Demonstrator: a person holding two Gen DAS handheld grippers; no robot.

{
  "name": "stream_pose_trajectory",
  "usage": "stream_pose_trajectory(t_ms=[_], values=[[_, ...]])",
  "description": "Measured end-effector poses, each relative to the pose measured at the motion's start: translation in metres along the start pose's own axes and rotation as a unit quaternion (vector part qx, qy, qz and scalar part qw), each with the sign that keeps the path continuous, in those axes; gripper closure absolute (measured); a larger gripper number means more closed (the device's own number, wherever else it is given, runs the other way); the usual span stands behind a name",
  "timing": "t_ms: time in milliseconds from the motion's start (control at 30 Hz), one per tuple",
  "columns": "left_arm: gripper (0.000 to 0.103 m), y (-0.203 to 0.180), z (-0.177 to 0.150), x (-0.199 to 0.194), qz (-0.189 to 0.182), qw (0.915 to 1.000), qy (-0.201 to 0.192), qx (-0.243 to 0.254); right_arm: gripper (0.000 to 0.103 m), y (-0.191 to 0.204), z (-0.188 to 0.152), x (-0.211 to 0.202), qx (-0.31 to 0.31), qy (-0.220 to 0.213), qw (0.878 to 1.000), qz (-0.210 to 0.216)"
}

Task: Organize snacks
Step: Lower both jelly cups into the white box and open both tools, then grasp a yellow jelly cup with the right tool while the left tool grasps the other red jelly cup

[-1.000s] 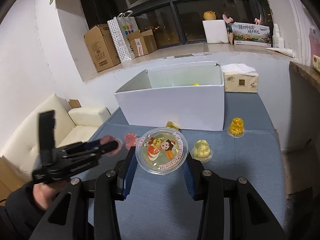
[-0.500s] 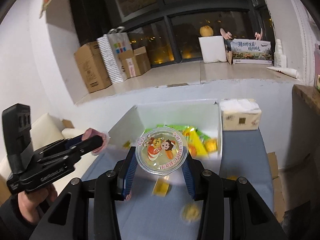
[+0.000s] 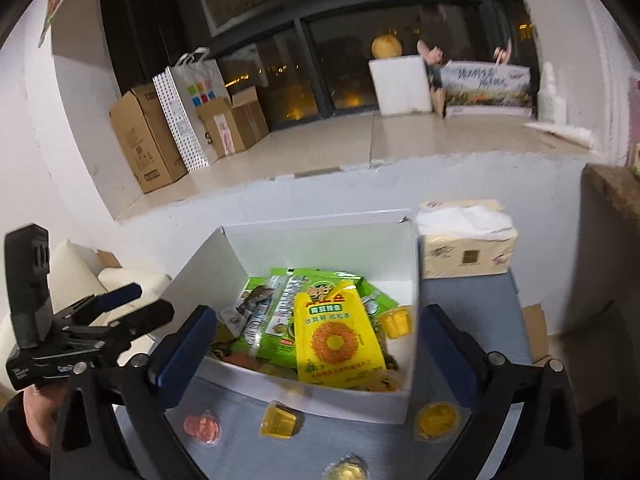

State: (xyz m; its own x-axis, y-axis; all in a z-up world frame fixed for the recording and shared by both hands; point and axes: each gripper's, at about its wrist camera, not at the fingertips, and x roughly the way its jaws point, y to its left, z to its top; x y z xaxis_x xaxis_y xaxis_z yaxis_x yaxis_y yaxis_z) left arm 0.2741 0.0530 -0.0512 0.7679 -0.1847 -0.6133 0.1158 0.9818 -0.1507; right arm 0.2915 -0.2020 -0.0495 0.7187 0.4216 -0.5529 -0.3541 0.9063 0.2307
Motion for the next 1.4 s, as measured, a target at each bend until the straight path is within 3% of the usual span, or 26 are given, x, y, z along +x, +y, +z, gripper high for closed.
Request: stream_pose_trajectory(t_ms=[267, 467, 633, 767, 967, 1133, 1167, 1200, 1233, 1300, 1400], values=[[0.000, -0.020, -0.025, -0.037, 0.001, 0.9994, -0.009, 0.033, 0.000, 0.000, -0.027, -0.053, -0.017, -0.029, 0.999, 0.015], [0.000, -0.031, -0.073, -0.073, -0.016, 0.9994, -0.013, 0.029, 0.000, -0.027, -0.082, -0.081, 0.018, -0.014, 1.000, -0.003], [0.000, -0.036, -0.136, -0.090, -0.027, 0.9995, 0.014, 0.000, 0.000, -0.045, -0.122, -0.059, 0.025, 0.024, 0.999, -0.024], [0.000, -0.038, -0.179, -0.100, -0.022, 0.9990, 0.036, -0.017, 0.000, -0.061, -0.123, -0.030, 0.022, 0.050, 0.998, -0.042], [0.000, -0.039, -0.212, -0.112, -0.019, 0.9981, 0.057, -0.012, 0.000, -0.081, -0.102, 0.019, 0.019, 0.082, 0.994, -0.065], [0.000, -0.029, -0.219, -0.114, -0.005, 0.9974, 0.066, -0.028, 0.001, -0.092, -0.096, 0.058, 0.009, 0.128, 0.988, -0.091], [0.000, -0.028, -0.220, -0.115, -0.004, 0.9975, 0.065, -0.028, 0.005, -0.096, -0.096, 0.062, 0.011, 0.129, 0.988, -0.087], [0.000, -0.026, -0.220, -0.115, -0.004, 0.9975, 0.065, -0.027, 0.020, -0.099, -0.096, 0.064, 0.014, 0.132, 0.988, -0.083], [0.000, -0.026, -0.221, -0.115, -0.002, 0.9975, 0.066, -0.025, 0.025, -0.102, -0.097, 0.068, 0.015, 0.139, 0.987, -0.076], [0.000, -0.026, -0.221, -0.113, -0.001, 0.9974, 0.069, -0.024, 0.045, -0.102, -0.099, 0.071, -0.003, 0.140, 0.987, -0.083], [0.000, -0.027, -0.221, -0.107, -0.003, 0.9969, 0.073, -0.028, 0.063, -0.103, -0.101, 0.066, -0.011, 0.136, 0.989, -0.058]])
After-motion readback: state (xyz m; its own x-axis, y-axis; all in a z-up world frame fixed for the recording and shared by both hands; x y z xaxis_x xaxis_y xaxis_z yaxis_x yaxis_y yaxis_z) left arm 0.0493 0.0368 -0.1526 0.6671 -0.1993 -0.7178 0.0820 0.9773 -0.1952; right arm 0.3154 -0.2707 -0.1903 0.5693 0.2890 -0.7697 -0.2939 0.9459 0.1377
